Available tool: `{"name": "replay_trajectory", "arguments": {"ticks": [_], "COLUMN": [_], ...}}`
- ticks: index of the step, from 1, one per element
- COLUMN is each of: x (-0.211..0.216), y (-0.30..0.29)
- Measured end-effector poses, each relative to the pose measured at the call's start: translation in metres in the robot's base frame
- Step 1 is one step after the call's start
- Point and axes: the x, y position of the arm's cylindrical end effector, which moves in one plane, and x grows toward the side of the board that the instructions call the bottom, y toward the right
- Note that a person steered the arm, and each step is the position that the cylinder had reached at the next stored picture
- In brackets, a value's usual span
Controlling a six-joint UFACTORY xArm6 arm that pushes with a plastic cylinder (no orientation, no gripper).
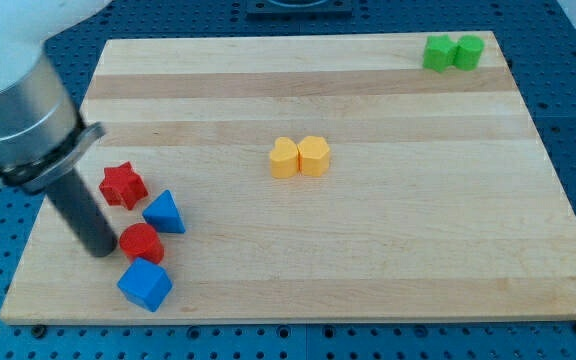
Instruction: Separate the blue cube from the red circle
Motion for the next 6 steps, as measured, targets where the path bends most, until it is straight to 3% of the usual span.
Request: {"name": "replay_trajectory", "arguments": {"ticks": [1,2,6], "x": [0.022,0.047,0.043], "y": [-0.028,0.008,0.121]}}
